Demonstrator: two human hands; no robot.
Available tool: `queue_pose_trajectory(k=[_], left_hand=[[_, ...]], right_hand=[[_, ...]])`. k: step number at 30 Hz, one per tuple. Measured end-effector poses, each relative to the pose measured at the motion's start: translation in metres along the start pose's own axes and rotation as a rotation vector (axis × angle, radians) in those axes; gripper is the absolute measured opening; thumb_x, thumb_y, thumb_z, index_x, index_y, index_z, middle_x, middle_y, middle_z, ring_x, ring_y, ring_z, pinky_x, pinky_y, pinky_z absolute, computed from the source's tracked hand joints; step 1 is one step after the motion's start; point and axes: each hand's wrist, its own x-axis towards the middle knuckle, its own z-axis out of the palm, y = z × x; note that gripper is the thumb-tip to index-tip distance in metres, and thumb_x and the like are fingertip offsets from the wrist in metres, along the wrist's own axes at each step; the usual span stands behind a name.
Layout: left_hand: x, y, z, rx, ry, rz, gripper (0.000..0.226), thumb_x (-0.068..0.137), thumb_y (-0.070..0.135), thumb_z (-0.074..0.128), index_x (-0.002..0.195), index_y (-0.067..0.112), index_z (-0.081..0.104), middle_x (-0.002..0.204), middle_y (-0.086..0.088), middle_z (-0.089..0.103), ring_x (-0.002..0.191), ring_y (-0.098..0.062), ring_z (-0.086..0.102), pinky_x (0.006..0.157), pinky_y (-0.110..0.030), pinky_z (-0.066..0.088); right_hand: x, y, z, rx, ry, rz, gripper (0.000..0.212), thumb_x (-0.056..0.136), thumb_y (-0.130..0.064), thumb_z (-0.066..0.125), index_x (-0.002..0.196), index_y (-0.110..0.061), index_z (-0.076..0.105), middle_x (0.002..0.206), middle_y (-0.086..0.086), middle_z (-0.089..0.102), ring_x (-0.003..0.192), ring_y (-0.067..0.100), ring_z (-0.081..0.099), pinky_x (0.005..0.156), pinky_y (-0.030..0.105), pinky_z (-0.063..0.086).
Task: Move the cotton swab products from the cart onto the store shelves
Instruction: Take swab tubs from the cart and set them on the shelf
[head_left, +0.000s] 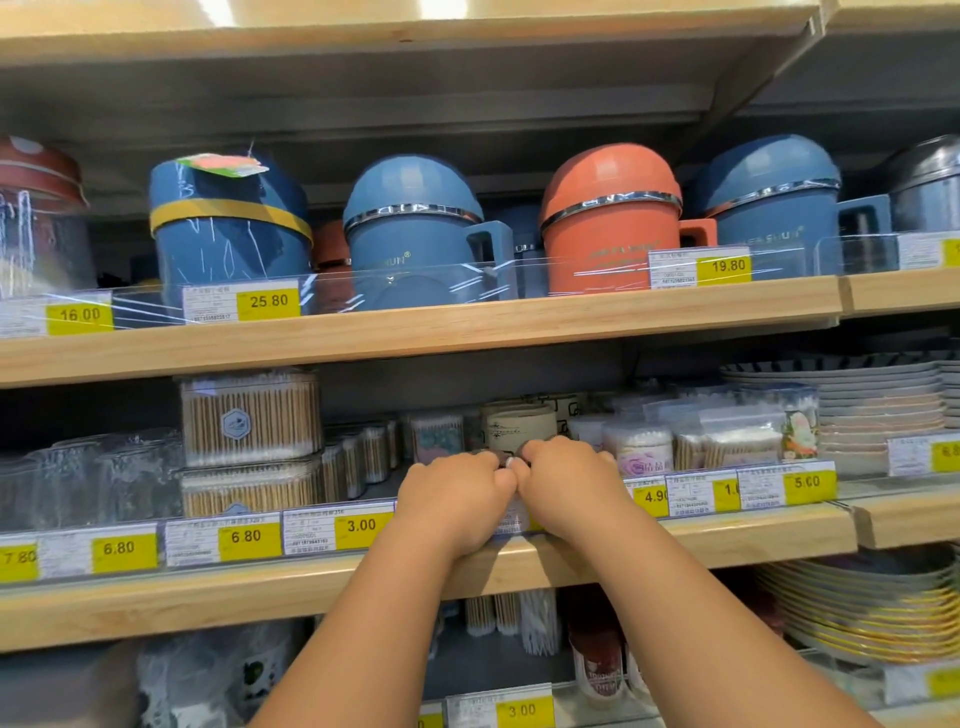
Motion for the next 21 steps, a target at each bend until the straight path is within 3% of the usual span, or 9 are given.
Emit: queue_pose_trajectory(k=[6, 10, 15, 21], left_hand=[[-0.015, -0.008, 0.009, -0.081, 0.270, -0.009, 0.045, 0.095, 0.030, 0.035, 0.138, 0.023, 0.046, 0.140, 0.001, 0.050, 0.127, -0.021, 0.040, 0.103, -0.037, 0.029], [-0.040, -0.017, 0.010, -0.124, 0.367, -0.008, 0.058, 0.087, 0.036, 0.026, 0.143, 0.029, 0.039, 0.150, 0.009, 0.036, 0.137, -0.011, 0.027, 0.109, -0.033, 0.020], [-0.091, -0.043, 0.012, -0.188, 0.467, -0.131, 0.062, 0.080, 0.038, 0.020, 0.137, 0.032, 0.044, 0.145, 0.013, 0.036, 0.134, -0.007, 0.024, 0.109, -0.031, 0.016], [-0.178, -0.104, 0.026, -0.083, 0.531, -0.394, 0.058, 0.075, 0.040, 0.026, 0.123, 0.025, 0.054, 0.127, 0.006, 0.049, 0.120, -0.018, 0.038, 0.099, -0.035, 0.028]], right_hand=[[0.003, -0.004, 0.005, -0.084, -0.050, 0.030, 0.058, 0.099, -0.047, 0.016, 0.123, -0.015, 0.058, 0.128, 0.012, 0.057, 0.120, 0.029, 0.047, 0.102, 0.046, 0.027], [-0.003, -0.013, 0.008, -0.082, 0.094, 0.023, 0.053, 0.098, -0.049, 0.021, 0.122, -0.018, 0.058, 0.127, 0.008, 0.054, 0.121, 0.029, 0.042, 0.102, 0.047, 0.024], [-0.023, -0.055, 0.029, 0.110, 0.362, -0.259, 0.040, 0.093, -0.044, 0.034, 0.119, -0.026, 0.059, 0.122, -0.003, 0.054, 0.118, 0.022, 0.045, 0.094, 0.039, 0.019], [-0.062, -0.127, 0.072, 0.376, 0.384, -0.538, 0.040, 0.078, -0.038, 0.044, 0.110, -0.026, 0.063, 0.111, -0.004, 0.060, 0.111, 0.023, 0.050, 0.082, 0.035, 0.020]])
